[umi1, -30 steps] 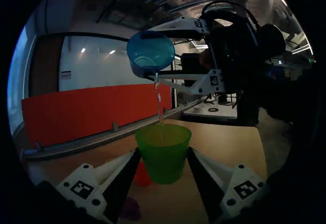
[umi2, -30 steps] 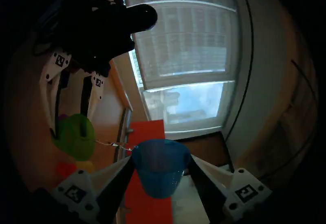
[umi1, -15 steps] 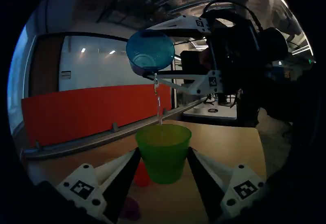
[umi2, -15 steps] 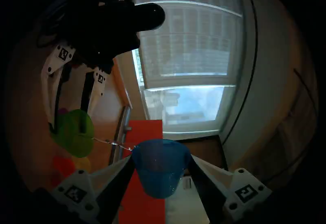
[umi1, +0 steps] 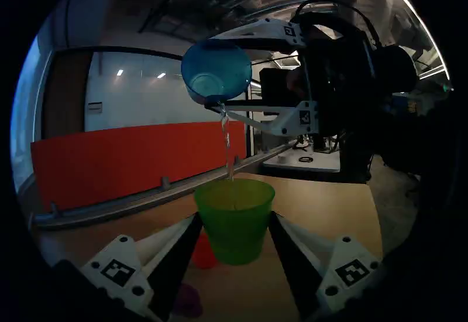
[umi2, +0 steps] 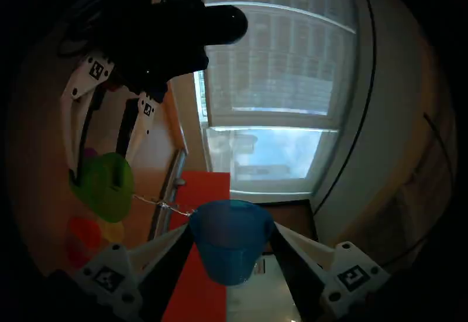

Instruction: Pour water

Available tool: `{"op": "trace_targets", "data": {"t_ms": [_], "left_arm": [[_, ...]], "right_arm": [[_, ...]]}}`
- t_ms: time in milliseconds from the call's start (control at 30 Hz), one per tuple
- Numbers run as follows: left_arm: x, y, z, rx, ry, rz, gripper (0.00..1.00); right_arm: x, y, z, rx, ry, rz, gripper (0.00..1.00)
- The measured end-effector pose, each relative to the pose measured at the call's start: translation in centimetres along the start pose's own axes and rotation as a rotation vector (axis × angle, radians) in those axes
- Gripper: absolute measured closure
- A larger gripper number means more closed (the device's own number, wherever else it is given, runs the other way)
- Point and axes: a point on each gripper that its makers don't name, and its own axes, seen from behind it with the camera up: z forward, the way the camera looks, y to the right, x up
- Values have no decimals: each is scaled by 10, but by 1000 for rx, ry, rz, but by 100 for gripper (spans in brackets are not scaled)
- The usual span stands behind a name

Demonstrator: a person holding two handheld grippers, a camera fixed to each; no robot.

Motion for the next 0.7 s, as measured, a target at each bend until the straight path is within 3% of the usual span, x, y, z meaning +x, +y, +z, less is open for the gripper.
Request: {"op": "trace_targets", "data": {"t_ms": [700], "left_arm": [[3, 2, -2, -3, 7, 1, 19]], "right_arm": [[7, 5, 1, -12, 1, -84, 10]]}}
